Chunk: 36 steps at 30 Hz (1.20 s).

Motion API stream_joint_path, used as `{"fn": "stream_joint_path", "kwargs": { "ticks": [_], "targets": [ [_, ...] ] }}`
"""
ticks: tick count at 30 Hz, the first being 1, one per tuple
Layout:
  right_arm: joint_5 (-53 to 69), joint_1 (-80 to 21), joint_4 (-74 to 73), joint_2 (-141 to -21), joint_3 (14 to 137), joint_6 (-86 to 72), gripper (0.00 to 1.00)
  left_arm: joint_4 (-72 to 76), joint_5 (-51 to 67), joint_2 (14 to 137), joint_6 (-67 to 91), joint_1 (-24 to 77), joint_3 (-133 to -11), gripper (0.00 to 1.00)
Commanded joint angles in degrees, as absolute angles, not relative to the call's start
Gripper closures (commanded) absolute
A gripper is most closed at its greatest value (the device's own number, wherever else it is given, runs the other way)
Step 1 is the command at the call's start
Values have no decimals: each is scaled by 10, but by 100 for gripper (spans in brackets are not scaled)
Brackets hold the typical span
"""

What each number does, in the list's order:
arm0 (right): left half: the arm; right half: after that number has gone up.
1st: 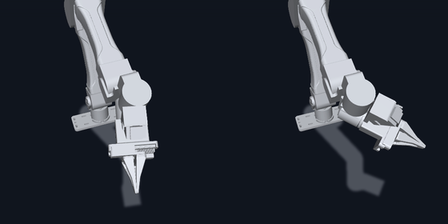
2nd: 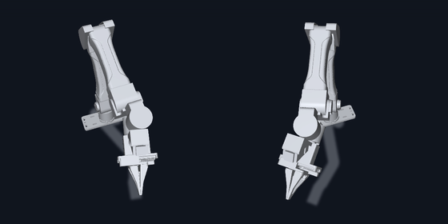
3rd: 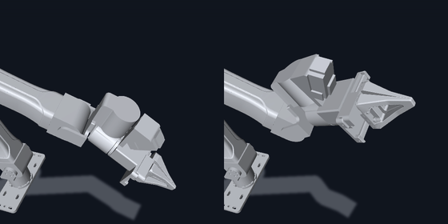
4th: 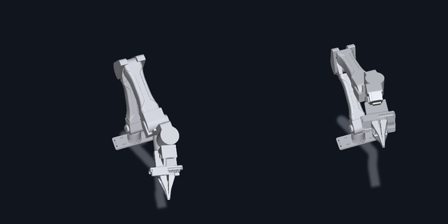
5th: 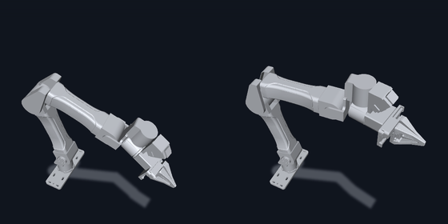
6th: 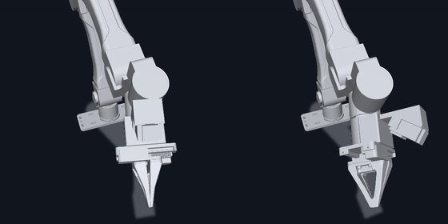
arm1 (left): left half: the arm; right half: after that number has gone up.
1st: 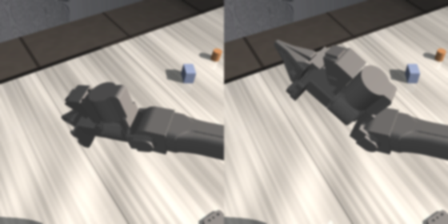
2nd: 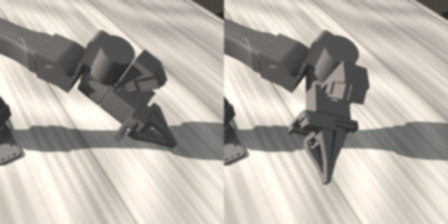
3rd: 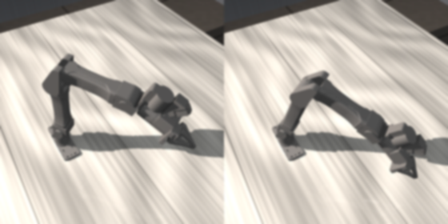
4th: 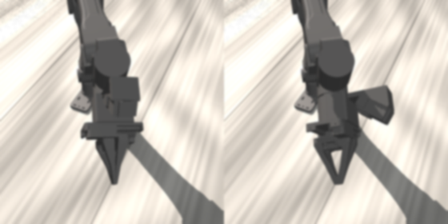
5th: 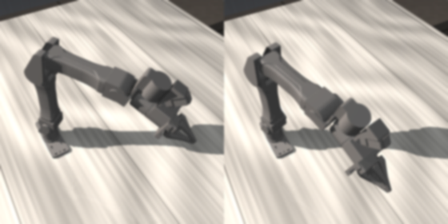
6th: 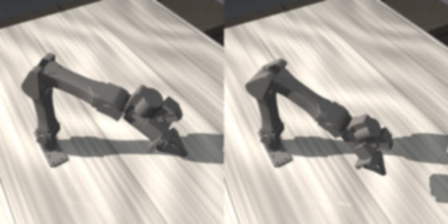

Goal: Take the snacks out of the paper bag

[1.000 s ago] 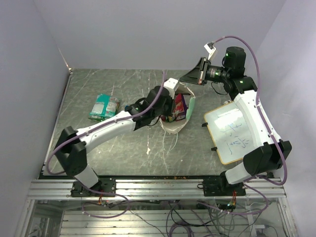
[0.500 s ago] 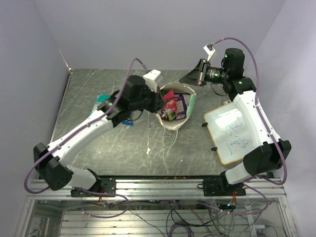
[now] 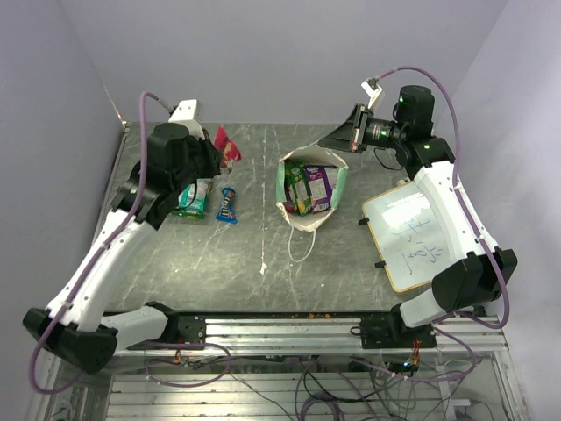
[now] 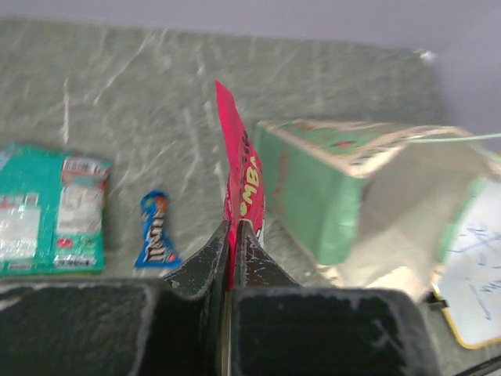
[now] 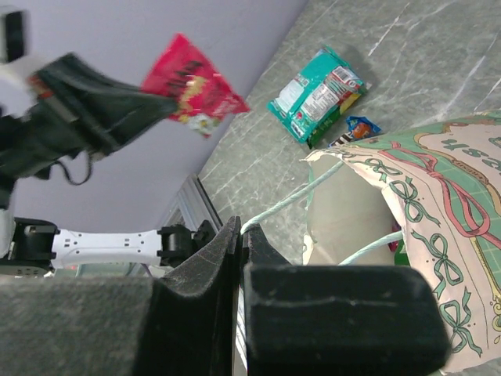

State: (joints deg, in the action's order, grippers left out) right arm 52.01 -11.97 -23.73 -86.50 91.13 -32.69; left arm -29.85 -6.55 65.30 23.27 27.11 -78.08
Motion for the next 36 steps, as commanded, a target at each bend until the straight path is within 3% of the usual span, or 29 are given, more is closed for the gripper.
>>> {"fn": "stream_joint_path", "kwargs": {
  "ticks": [1, 5, 13, 24, 28, 29, 30, 31, 36],
  "targets": [
    [520, -120, -236, -865, 921, -314, 100, -301, 34, 720, 263, 203, -722, 93],
    [523, -119, -241, -870, 929, -316, 100, -302, 165, 827, 212, 176, -721, 93],
    [531, -119, -232, -870, 919, -325, 100, -424, 290, 1052, 81, 174, -837, 93],
    [533, -120, -245, -878, 931, -318, 100, -540, 263, 1221, 23, 174, -1001, 92],
    [535, -120, -250, -878, 932, -317, 100, -558, 203, 1233, 21, 174, -1026, 75],
    [535, -119, -251, -878, 932, -317, 100, -558, 192, 1228, 24, 174, -1033, 65],
    [535, -119, -250, -877, 931, -317, 100, -556, 175, 1222, 31, 174, -1040, 47],
    [536, -120, -249, -877, 928, -319, 100, -557, 165, 1216, 38, 174, -1045, 39],
    [543, -119, -246, -878, 923, -318, 100, -550, 146, 1152, 81, 175, -1056, 30]
  ]
}}
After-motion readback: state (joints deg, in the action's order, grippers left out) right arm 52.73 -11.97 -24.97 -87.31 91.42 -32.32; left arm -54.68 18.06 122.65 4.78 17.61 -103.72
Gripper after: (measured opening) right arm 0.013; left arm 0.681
